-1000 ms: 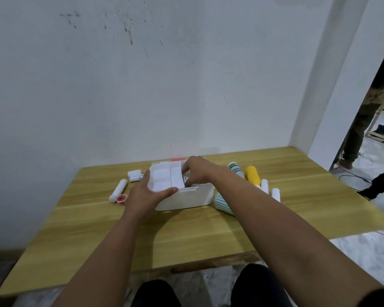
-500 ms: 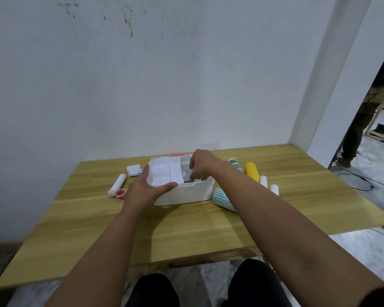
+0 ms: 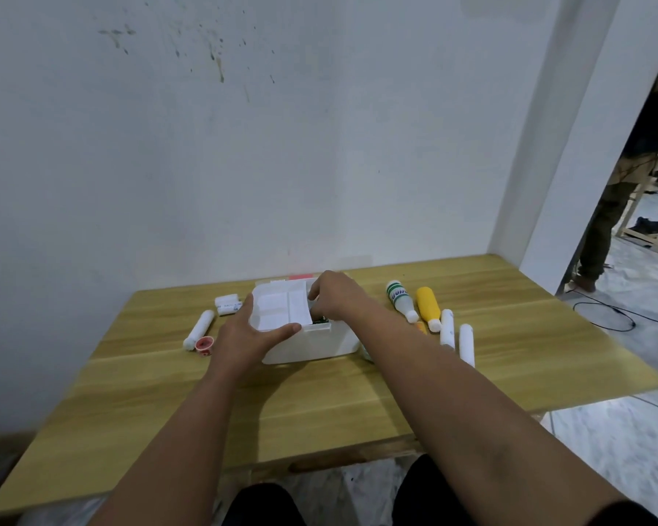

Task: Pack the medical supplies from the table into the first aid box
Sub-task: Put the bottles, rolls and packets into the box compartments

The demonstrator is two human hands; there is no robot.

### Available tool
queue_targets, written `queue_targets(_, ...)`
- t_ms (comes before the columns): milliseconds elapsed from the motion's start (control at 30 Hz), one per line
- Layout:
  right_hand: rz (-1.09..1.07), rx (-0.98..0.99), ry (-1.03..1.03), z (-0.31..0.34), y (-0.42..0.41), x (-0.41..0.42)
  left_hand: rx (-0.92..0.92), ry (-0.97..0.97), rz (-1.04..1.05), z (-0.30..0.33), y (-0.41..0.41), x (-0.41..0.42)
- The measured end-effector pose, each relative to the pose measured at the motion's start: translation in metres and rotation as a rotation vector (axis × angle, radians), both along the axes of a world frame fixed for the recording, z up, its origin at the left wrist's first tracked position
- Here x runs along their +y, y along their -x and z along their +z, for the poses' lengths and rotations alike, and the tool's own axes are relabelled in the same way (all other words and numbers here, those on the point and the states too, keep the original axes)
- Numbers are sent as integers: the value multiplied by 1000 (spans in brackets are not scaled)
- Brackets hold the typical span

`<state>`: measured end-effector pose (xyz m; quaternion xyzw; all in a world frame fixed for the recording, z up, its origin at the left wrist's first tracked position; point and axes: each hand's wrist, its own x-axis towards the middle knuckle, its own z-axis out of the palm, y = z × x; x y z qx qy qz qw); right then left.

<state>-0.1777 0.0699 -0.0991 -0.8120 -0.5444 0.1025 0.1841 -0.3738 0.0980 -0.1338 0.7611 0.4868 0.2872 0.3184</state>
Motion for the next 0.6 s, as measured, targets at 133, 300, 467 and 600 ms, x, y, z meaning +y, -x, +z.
queue_targets(133, 18, 16, 9, 1, 0, 0, 13, 1, -3, 1, 0, -1)
queue_targets(300, -9, 177, -82, 20, -26, -7, 24, 15, 1, -2, 1, 1)
queue_targets(467, -162, 203, -259, 36, -73, -26, -10, 27, -4, -3, 2, 1)
queue_targets(600, -241, 164, -180, 36, -100, -49, -28, 29, -5, -3, 2, 0)
